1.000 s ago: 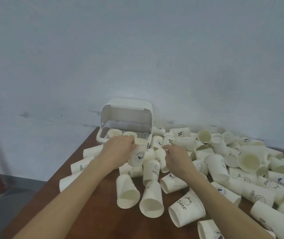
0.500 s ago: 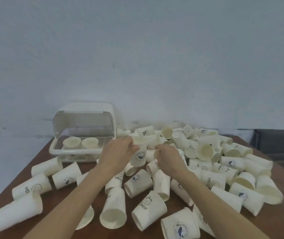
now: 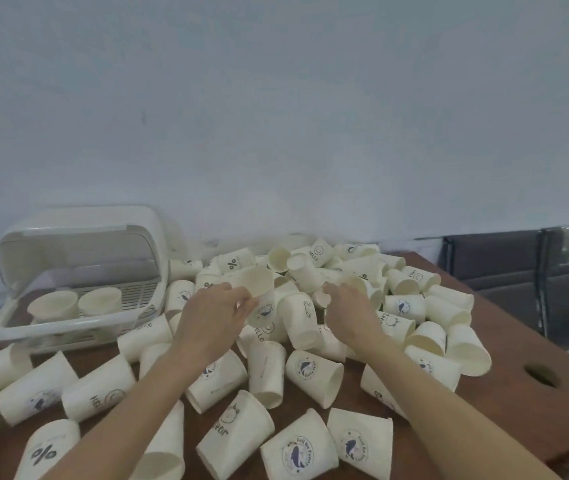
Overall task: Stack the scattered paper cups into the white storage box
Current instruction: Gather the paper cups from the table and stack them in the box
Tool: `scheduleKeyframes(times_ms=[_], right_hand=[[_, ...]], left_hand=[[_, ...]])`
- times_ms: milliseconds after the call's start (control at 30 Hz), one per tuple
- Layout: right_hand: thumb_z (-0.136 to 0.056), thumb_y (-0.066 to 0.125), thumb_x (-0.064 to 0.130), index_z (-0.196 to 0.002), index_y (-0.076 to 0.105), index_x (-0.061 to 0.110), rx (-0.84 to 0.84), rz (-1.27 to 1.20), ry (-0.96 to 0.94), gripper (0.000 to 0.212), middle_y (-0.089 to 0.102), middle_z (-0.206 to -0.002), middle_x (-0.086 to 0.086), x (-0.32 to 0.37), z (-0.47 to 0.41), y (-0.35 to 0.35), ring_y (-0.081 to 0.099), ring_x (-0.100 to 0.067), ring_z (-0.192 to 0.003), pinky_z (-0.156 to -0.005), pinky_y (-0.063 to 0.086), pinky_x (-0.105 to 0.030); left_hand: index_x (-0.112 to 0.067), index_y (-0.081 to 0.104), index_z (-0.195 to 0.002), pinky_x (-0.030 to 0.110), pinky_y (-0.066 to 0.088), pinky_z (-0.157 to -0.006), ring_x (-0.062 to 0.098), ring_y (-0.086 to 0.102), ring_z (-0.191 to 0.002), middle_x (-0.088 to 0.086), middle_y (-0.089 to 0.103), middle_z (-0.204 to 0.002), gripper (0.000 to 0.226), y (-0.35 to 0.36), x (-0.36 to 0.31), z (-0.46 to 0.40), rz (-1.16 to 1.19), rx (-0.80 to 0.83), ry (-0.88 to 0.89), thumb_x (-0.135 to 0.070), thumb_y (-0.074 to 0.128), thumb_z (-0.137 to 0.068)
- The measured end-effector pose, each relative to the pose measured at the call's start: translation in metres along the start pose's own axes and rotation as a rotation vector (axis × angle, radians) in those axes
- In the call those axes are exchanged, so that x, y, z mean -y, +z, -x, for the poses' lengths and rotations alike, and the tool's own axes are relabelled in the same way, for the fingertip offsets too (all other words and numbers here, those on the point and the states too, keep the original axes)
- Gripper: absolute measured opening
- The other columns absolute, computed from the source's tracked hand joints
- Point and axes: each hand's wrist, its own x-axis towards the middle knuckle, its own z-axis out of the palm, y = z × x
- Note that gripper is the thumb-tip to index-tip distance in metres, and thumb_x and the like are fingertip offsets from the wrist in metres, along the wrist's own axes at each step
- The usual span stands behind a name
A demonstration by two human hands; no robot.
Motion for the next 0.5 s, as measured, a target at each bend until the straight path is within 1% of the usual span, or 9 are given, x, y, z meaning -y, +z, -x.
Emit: scheduleKeyframes(times_ms=[100,167,267,400,500], right_hand=[[-0.082,0.043,0.000,-0.107,0.059,0.015,-0.020,0.257,0.029,0.034,0.061,-0.100,-0.007,-0.024,-0.005,-0.003,0.054,-0.028,-0.096,-0.072,0.040,-0.034],[-0.082,0.044,-0.001,-0.103,0.059,0.014,-0.020,0.346,0.044,0.030,0.062,-0.095,-0.007,-0.037,-0.008,-0.001,0.054,-0.027,-0.095,-0.071,0.038,-0.032],[-0.083,0.045,-0.001,-0.103,0.057,0.013,0.003,0.398,0.042,0.027,0.063,-0.095,-0.006,-0.052,-0.012,0.004,0.055,-0.027,-0.097,-0.077,0.041,-0.033],[-0.083,0.046,-0.003,-0.098,0.059,0.013,0.037,0.440,0.032,0.025,0.063,-0.095,-0.004,-0.055,-0.012,0.004,0.057,-0.024,-0.095,-0.070,0.038,-0.029],[-0.082,0.050,-0.004,-0.091,0.060,0.013,0.041,0.447,0.054,0.022,0.065,-0.092,-0.003,-0.051,-0.011,0.001,0.058,-0.023,-0.094,-0.069,0.037,-0.028]], left_hand=[[-0.028,0.070,-0.096,0.032,0.041,-0.068,0.017,0.057,-0.078,-0.009,0.056,-0.078,0.036,0.004,0.000,0.003,0.008,0.007,-0.005,-0.053,0.043,-0.095],[-0.026,0.070,-0.096,0.031,0.039,-0.068,0.018,0.056,-0.077,-0.009,0.056,-0.076,0.036,0.005,0.001,0.005,0.013,0.004,-0.009,-0.051,0.045,-0.095],[-0.025,0.070,-0.095,0.029,0.033,-0.068,0.019,0.055,-0.078,-0.009,0.055,-0.075,0.035,0.006,0.004,0.007,0.024,0.006,-0.024,-0.049,0.046,-0.095],[-0.026,0.070,-0.094,0.029,0.032,-0.068,0.017,0.054,-0.077,-0.010,0.056,-0.076,0.033,0.006,0.008,0.010,0.040,-0.002,-0.030,-0.049,0.047,-0.095],[-0.025,0.070,-0.093,0.029,0.031,-0.067,0.018,0.055,-0.075,-0.008,0.058,-0.076,0.030,0.004,0.010,0.011,0.040,-0.019,-0.029,-0.047,0.049,-0.095]])
